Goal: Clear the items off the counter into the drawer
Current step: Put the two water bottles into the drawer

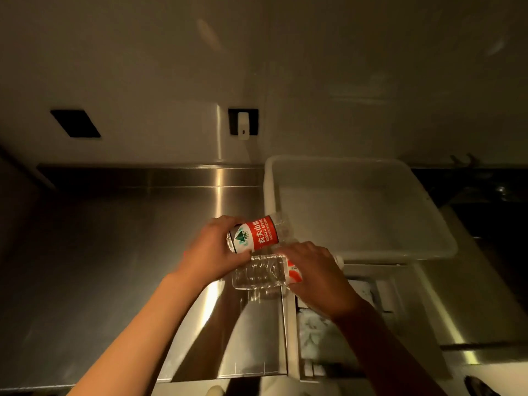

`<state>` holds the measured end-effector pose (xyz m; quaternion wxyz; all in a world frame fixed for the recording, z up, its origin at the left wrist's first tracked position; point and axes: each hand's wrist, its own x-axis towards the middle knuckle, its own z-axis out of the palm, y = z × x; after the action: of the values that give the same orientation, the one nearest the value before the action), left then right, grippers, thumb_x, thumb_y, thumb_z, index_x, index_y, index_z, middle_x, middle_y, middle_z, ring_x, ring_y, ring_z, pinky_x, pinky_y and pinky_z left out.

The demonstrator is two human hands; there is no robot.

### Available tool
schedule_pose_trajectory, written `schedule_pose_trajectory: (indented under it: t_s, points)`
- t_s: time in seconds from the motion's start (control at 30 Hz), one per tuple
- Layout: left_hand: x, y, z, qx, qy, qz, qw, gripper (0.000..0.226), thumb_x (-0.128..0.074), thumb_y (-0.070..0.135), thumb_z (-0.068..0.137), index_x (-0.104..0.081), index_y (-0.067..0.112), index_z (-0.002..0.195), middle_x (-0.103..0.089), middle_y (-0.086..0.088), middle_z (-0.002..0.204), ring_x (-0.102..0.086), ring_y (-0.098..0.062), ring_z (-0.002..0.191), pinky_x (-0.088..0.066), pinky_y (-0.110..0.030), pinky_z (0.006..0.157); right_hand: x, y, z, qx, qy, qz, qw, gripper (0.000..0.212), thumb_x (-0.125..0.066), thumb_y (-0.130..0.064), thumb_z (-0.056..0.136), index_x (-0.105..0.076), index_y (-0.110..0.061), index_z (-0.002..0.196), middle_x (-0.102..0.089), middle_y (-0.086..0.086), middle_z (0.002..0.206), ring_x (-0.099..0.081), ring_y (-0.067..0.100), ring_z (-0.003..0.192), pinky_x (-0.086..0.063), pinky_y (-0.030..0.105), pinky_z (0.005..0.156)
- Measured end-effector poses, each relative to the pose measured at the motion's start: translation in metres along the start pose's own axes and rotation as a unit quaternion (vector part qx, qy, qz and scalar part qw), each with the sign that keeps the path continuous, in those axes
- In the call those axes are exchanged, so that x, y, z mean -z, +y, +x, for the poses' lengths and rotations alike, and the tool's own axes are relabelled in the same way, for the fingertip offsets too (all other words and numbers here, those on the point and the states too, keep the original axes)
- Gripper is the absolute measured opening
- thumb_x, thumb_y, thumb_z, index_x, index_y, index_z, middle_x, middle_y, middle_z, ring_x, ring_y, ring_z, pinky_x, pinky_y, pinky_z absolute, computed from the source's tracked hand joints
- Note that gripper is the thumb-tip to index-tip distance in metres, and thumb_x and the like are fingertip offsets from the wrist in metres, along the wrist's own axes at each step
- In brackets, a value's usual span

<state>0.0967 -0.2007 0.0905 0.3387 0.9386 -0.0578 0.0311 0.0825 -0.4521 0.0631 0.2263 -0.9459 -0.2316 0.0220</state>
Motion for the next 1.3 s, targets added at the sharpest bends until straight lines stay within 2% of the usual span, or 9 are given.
schedule_pose_trajectory:
  t_s: [0.2, 0.4, 0.6, 0.73, 0.83, 0.97, 1.03, 1.13, 1.3]
  points:
    - [-0.046, 0.053, 0.014, -0.041, -0.043, -0.006, 0.998, 0.063, -0.084, 0.046, 0.068, -0.063, 0.032, 0.125, -0.065, 0.01, 0.113, -0.06, -0.007, 0.102, -0.056, -0.031, 0.086, 0.023, 0.045, -0.042, -0.06, 0.006, 0.007, 0.998, 0.068, -0.076, -0.027, 0.079, -0.045, -0.046, 0.136, -0.054, -0.021, 0.132, -0.045, 0.005, 0.122, -0.029, 0.027, 0.103]
    - [-0.092, 0.096, 0.019, -0.073, -0.074, -0.002, 0.995, 0.063, -0.084, 0.038, 0.07, -0.063, 0.028, 0.128, -0.064, 0.01, 0.114, -0.057, -0.01, 0.106, -0.051, -0.029, 0.087, 0.041, 0.084, -0.081, -0.099, -0.011, 0.018, 0.995, 0.062, -0.073, -0.027, 0.082, -0.048, -0.044, 0.136, -0.055, -0.019, 0.13, -0.048, 0.005, 0.117, -0.04, 0.036, 0.107]
    - [-0.138, 0.122, 0.02, -0.086, -0.113, 0.004, 0.99, 0.067, -0.085, 0.039, 0.069, -0.061, 0.029, 0.131, -0.064, 0.011, 0.115, -0.056, -0.01, 0.108, -0.052, -0.034, 0.092, 0.048, 0.12, -0.116, -0.129, -0.04, 0.031, 0.99, 0.06, -0.07, -0.034, 0.087, -0.047, -0.041, 0.142, -0.052, -0.017, 0.14, -0.043, 0.007, 0.13, -0.036, 0.04, 0.114]
    - [-0.167, 0.13, 0.018, -0.091, -0.131, -0.002, 0.987, 0.068, -0.084, 0.042, 0.068, -0.06, 0.03, 0.131, -0.063, 0.012, 0.115, -0.056, -0.009, 0.106, -0.053, -0.032, 0.09, 0.045, 0.136, -0.132, -0.145, -0.044, 0.038, 0.988, 0.057, -0.071, -0.034, 0.087, -0.049, -0.041, 0.14, -0.053, -0.015, 0.14, -0.044, 0.009, 0.132, -0.036, 0.04, 0.114]
    - [-0.184, 0.13, 0.016, -0.085, -0.137, 0.006, 0.987, 0.069, -0.083, 0.045, 0.07, -0.059, 0.031, 0.133, -0.062, 0.013, 0.117, -0.055, -0.007, 0.107, -0.052, -0.032, 0.091, 0.035, 0.144, -0.138, -0.15, -0.047, 0.021, 0.987, 0.059, -0.071, -0.033, 0.086, -0.046, -0.042, 0.139, -0.051, -0.015, 0.14, -0.042, 0.01, 0.133, -0.028, 0.036, 0.117]
    - [-0.195, 0.126, 0.014, -0.076, -0.135, 0.022, 0.988, 0.071, -0.082, 0.051, 0.069, -0.057, 0.035, 0.133, -0.06, 0.018, 0.12, -0.053, -0.004, 0.111, -0.053, -0.032, 0.089, 0.021, 0.15, -0.138, -0.128, -0.053, -0.022, 0.99, 0.06, -0.071, -0.036, 0.084, -0.043, -0.045, 0.137, -0.053, -0.018, 0.135, -0.044, 0.01, 0.129, -0.028, 0.035, 0.113]
    - [-0.199, 0.125, 0.015, -0.085, -0.132, 0.017, 0.988, 0.069, -0.084, 0.047, 0.069, -0.058, 0.034, 0.132, -0.061, 0.018, 0.119, -0.053, -0.004, 0.11, -0.051, -0.026, 0.087, 0.016, 0.152, -0.136, -0.116, -0.054, -0.024, 0.991, 0.061, -0.069, -0.037, 0.083, -0.042, -0.046, 0.137, -0.054, -0.018, 0.134, -0.044, 0.01, 0.128, -0.028, 0.036, 0.111]
    - [-0.203, 0.124, 0.015, -0.089, -0.122, 0.001, 0.989, 0.065, -0.086, 0.041, 0.068, -0.061, 0.033, 0.128, -0.06, 0.019, 0.116, -0.051, -0.002, 0.108, -0.04, -0.011, 0.083, 0.014, 0.152, -0.134, -0.107, -0.052, -0.012, 0.993, 0.059, -0.069, -0.038, 0.084, -0.042, -0.044, 0.136, -0.055, -0.016, 0.136, -0.045, 0.012, 0.129, -0.027, 0.037, 0.111]
    - [-0.202, 0.12, 0.013, -0.119, -0.117, 0.002, 0.986, 0.064, -0.086, 0.049, 0.065, -0.063, 0.032, 0.122, -0.06, 0.018, 0.114, -0.05, -0.002, 0.106, -0.047, -0.021, 0.087, 0.008, 0.145, -0.135, -0.116, -0.073, 0.019, 0.99, 0.057, -0.065, -0.036, 0.091, -0.041, -0.043, 0.142, -0.048, -0.015, 0.144, -0.037, 0.01, 0.137, -0.017, 0.035, 0.118]
